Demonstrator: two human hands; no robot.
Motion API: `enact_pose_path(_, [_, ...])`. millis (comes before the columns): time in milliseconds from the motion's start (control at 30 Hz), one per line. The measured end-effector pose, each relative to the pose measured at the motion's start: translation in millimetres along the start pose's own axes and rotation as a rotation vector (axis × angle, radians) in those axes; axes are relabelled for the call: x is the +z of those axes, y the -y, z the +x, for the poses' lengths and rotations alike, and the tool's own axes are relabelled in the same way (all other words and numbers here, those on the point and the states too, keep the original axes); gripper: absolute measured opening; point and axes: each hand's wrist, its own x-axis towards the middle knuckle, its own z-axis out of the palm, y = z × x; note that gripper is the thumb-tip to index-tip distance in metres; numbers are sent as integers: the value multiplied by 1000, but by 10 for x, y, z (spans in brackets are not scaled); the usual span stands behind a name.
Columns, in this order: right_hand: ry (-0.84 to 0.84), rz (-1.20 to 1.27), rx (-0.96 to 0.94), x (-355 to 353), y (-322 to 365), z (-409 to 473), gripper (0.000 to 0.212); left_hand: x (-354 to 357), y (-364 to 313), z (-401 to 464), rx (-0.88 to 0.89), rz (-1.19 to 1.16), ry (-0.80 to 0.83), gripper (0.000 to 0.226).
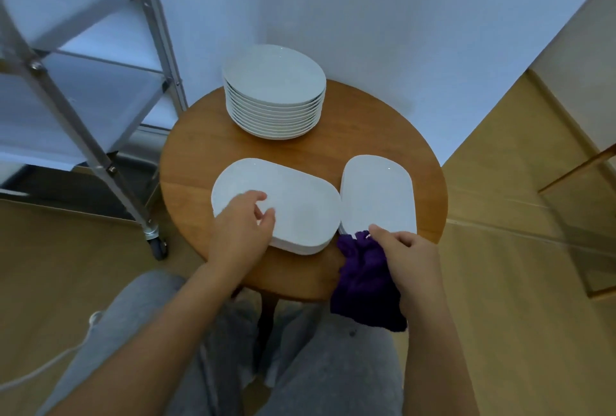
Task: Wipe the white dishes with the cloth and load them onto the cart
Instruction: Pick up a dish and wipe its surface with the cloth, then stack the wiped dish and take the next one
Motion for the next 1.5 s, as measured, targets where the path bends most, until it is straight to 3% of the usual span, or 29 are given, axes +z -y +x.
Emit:
enact_pose_path(100, [-60,87,-97,219,59,-29,6,-229,278,213,-108,145,-122,41])
enact_pose_path(200, [-130,26,-238,490,79,-33,14,-323,416,372,-226,198,-46,39])
enact_pose_path(367, [-155,-117,-275,796,56,45,32,-319,433,432,-163,177,-19,22])
enact_pose_path(733, [-155,-229,-335,880,-3,93,30,-330,422,501,-198,145,6,17])
enact_pose_path(933, [-139,-241,-337,877,-24,99,30,-344,391,411,-130,193,-101,15])
enact_pose_path(1133, [-119,-255,-334,889,-28,108,29,-371,391,422,-180,206,-10,17])
enact_pose_path(1333, [-122,-214,-322,889,-39,100,28,-386,343,433,-268,110,-12,7])
enact_pose_path(1500, [-183,16,-223,820,-44,104,20,-427,331,344,-287,-298,-57,11])
